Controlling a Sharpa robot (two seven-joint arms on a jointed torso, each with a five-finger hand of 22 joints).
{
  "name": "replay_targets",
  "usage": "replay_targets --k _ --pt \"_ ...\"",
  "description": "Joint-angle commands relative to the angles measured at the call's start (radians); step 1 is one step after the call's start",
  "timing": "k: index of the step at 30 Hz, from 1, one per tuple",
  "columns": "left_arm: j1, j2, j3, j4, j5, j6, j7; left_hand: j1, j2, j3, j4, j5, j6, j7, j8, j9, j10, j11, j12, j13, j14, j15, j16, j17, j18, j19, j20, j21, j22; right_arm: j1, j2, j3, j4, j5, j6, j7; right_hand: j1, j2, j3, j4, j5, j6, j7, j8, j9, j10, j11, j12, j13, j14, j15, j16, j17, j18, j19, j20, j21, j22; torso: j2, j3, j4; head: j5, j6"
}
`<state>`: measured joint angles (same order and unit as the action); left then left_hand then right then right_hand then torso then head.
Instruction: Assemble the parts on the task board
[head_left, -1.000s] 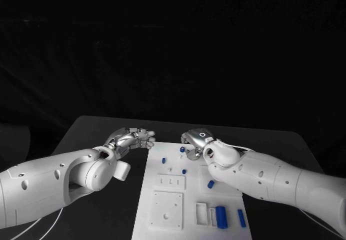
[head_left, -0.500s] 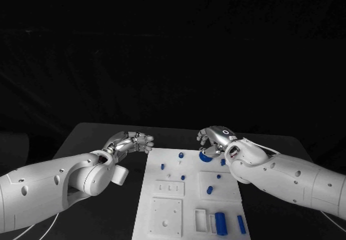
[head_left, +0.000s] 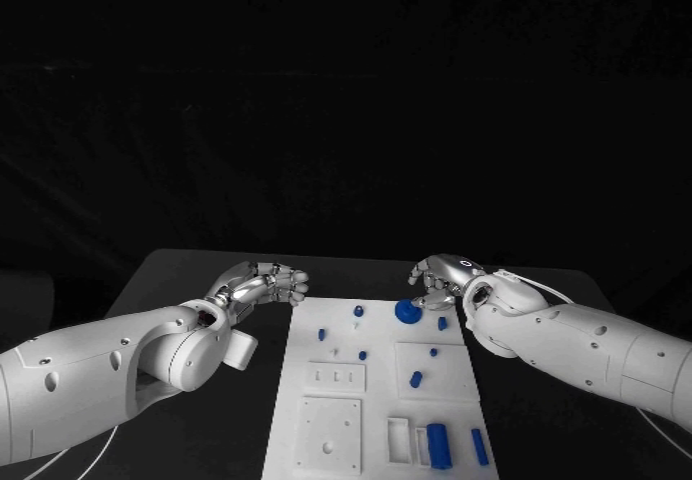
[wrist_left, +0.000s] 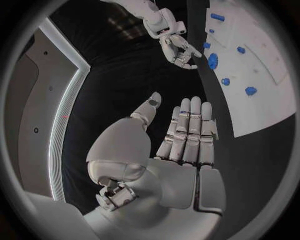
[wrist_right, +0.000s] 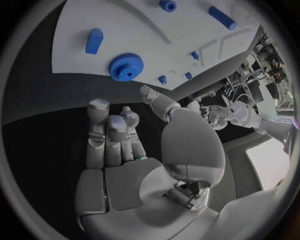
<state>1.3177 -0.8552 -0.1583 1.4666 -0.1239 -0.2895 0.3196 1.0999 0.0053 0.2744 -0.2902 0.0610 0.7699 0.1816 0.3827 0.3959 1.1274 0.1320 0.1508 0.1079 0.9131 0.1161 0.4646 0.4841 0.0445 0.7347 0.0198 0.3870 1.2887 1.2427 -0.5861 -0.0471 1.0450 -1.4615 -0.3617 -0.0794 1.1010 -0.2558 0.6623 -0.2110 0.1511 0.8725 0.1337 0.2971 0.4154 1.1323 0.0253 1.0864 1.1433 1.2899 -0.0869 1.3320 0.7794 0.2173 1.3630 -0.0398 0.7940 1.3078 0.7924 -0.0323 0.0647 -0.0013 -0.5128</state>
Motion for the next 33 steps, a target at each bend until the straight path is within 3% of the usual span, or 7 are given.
replay_targets --k 1,11,33 --pt "0.001 0.003 0.001 0.001 0.0 0.018 0.014 -0.002 -0.001 0.005 0.002 0.002 0.007 0.002 -0.003 -0.001 0.006 0.0 -0.006 -0.001 0.004 0.005 -0.005 0.001 0.019 -0.005 0.001 0.001 -0.001 -0.006 0.01 0.0 -0.021 0.034 0.083 0.024 -0.014 0.004 -0.009 0.0 0.008 0.001 0.011 -0.007 -0.002 -0.01 0.005 0.034 0.017 0.0 0.007 0.01 0.014 0.044 0.003 -0.013 0.016 0.026 0.0 -0.0031 0.0014 -0.004 -0.001" --pt "0.001 0.004 0.001 0.0 0.002 0.015 0.009 -0.004 0.0 0.004 0.002 0.002 0.006 0.003 -0.004 -0.002 0.006 0.0 -0.007 -0.002 0.004 0.005 -0.006 0.002 0.019 -0.005 0.001 0.001 -0.001 -0.029 0.03 -0.001 -0.053 -0.014 0.089 0.016 -0.02 0.018 -0.014 -0.003 0.025 -0.005 0.014 -0.012 -0.003 -0.017 0.009 0.068 0.027 -0.005 0.01 0.018 0.038 0.044 -0.004 -0.018 0.043 0.025 0.0 -0.0052 0.0008 -0.001 -0.009" --pt "0.001 0.003 0.001 0.006 0.002 0.017 0.009 -0.004 0.0 0.004 0.002 0.003 0.005 0.004 -0.006 -0.003 0.006 0.001 -0.009 -0.002 0.004 0.005 -0.007 0.003 0.02 -0.005 0.001 0.002 -0.001 -0.039 0.066 -0.001 -0.11 0.0 0.102 0.011 -0.027 0.025 -0.009 0.003 0.017 -0.002 0.015 -0.011 -0.003 -0.023 0.009 0.077 0.024 -0.007 0.011 0.018 0.051 0.044 -0.012 -0.018 0.062 0.024 0.001 -0.0039 0.0012 0.004 -0.016"
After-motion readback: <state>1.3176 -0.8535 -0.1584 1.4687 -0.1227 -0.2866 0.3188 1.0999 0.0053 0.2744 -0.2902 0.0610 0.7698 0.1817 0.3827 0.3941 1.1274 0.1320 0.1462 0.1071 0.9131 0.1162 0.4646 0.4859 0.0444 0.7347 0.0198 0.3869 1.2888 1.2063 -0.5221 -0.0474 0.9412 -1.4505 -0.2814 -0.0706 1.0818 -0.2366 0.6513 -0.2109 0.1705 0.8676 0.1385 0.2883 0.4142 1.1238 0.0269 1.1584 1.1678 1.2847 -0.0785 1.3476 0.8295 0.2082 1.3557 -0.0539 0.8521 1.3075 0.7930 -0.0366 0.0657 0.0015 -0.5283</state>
